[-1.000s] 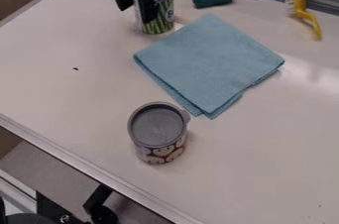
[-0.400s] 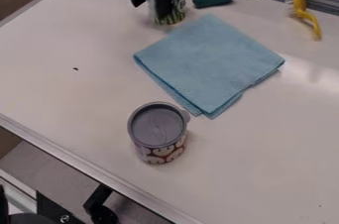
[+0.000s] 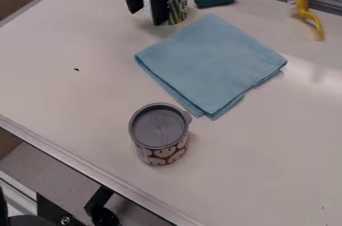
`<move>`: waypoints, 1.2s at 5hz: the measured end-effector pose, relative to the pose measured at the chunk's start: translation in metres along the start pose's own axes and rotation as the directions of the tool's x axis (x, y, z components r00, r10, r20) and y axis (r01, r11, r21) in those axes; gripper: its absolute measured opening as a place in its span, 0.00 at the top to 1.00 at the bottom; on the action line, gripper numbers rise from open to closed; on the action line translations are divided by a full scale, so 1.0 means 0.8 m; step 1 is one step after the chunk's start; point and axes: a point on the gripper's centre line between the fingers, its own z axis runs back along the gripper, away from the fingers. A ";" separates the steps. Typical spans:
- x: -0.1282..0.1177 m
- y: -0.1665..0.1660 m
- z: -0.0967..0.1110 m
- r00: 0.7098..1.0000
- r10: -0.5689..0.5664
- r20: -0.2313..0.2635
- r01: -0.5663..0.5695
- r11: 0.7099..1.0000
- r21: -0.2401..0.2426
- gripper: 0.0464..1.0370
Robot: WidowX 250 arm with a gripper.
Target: Move the striped can behind the table.
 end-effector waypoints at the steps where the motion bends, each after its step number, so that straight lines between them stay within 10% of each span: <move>1: -0.020 -0.002 0.011 1.000 0.017 -0.013 -0.017 1.000 0.019 0.04; 4: -0.072 -0.023 0.045 0.962 0.270 0.037 -0.270 0.963 -0.017 0.04; 6: -0.084 -0.082 0.067 0.968 0.247 0.054 -0.240 0.965 -0.101 0.04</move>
